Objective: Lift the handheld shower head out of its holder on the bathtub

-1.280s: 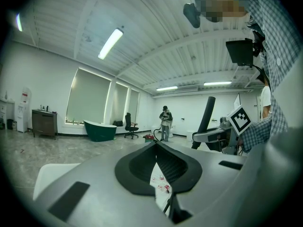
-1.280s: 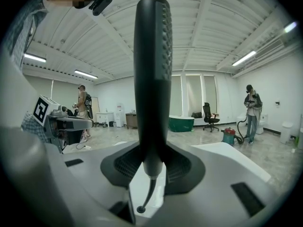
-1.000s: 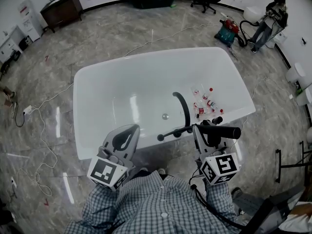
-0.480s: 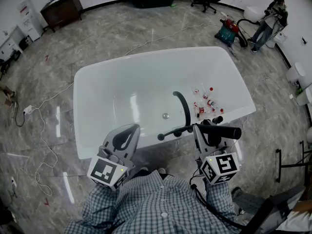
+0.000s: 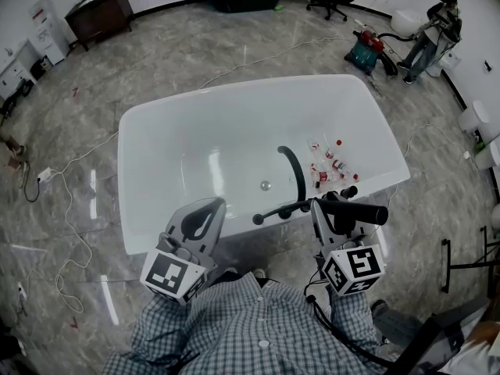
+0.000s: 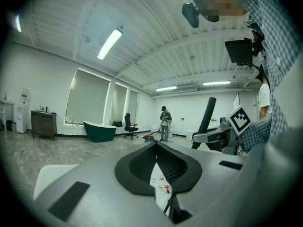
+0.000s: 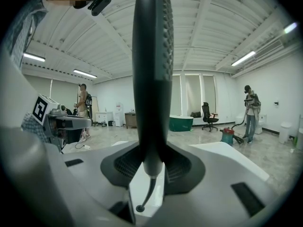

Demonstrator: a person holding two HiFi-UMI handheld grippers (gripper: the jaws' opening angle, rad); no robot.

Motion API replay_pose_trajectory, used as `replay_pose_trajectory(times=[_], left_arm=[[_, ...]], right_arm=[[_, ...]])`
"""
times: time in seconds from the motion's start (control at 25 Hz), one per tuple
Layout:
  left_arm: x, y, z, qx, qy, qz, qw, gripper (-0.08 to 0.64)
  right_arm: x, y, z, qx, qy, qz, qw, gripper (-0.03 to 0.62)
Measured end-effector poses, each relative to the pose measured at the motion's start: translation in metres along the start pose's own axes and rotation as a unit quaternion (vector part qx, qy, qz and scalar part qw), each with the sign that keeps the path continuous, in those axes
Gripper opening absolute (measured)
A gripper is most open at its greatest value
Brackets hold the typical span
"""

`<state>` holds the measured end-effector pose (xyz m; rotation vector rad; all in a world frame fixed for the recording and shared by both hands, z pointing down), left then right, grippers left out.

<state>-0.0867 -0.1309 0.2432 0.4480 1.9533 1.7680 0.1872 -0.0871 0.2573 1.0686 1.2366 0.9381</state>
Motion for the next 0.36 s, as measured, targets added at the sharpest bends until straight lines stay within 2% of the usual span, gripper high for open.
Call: replay_pose_trajectory(times=[0.36], left_arm=[[0.0031,0.0013,-0.0021,0.0,0.0,0.001,1.0,0.006]], right_arm=[[-0.0001,0.0008,-0.0046,0.003,-0.002,0.001,1.0,0.135]])
Point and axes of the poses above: the fingertips, and each gripper's own axes: x backward along the fingers, z to its right, y out of its underside, the point moved 8 cm from there along x, backward along the fingers, and after that the axes turned 7 degrees about y, right-handed, at the moved point
